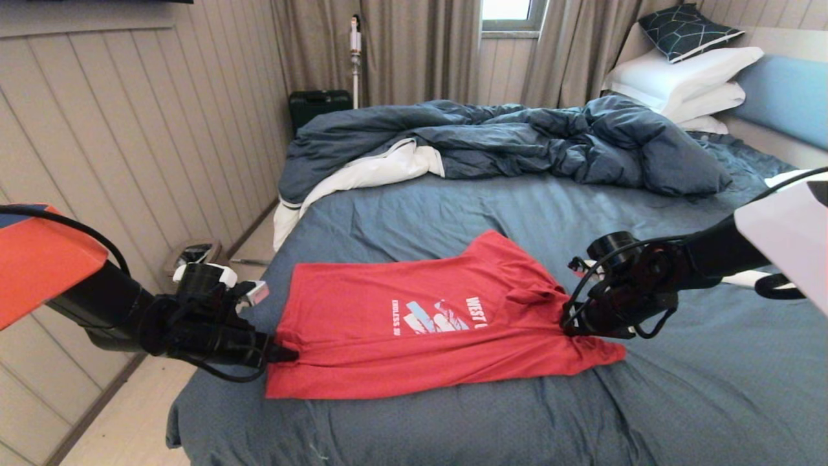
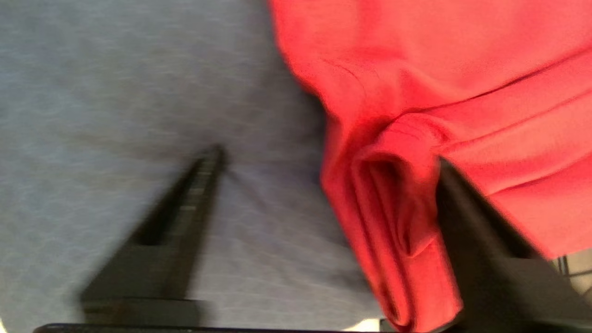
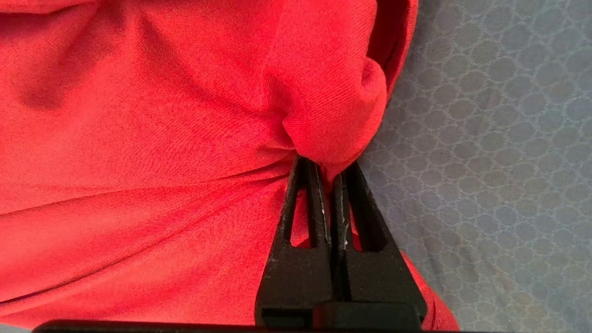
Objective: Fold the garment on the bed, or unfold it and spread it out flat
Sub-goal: Fold the red T-shirt
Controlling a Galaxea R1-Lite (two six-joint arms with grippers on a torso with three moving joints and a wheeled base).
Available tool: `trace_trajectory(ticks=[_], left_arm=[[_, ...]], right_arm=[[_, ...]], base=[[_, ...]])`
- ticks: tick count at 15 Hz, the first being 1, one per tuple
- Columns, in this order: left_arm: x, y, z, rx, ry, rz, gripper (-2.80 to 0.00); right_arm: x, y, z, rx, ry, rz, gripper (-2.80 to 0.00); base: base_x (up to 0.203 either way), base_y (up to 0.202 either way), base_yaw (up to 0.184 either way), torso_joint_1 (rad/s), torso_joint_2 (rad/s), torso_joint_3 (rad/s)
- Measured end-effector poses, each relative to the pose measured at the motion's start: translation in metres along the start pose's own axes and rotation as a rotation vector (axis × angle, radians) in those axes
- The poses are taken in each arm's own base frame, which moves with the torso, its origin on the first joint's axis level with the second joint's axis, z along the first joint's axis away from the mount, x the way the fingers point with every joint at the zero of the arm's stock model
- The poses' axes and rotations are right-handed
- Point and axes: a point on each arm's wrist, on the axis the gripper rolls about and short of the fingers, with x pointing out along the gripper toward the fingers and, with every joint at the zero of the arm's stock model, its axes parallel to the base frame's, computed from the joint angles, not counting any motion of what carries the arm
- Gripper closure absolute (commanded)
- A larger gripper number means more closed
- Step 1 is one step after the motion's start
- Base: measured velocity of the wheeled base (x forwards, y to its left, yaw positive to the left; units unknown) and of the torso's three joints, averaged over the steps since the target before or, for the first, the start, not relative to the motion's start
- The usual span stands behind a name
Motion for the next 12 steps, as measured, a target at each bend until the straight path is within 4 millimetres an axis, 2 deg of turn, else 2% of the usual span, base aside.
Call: trace_trajectory(ticks=[7, 12], left_arm=[[-0.007, -0.012, -0.005, -0.044, 0.019, -0.082, 0.00], [-0.024, -0.023, -0.009, -0.034, 0.027, -0.093, 0.00]], right_arm=[[0.002, 0.000, -0.006, 0.000, 0.021, -0.003, 0.00], [-0.005, 0.001, -0.018, 0.001, 0.045, -0.002, 0.00]], base=[[0.000, 0.000, 0.000, 0.000, 0.00, 0.000], [0.000, 0.000, 0.000, 0.000, 0.00, 0.000]])
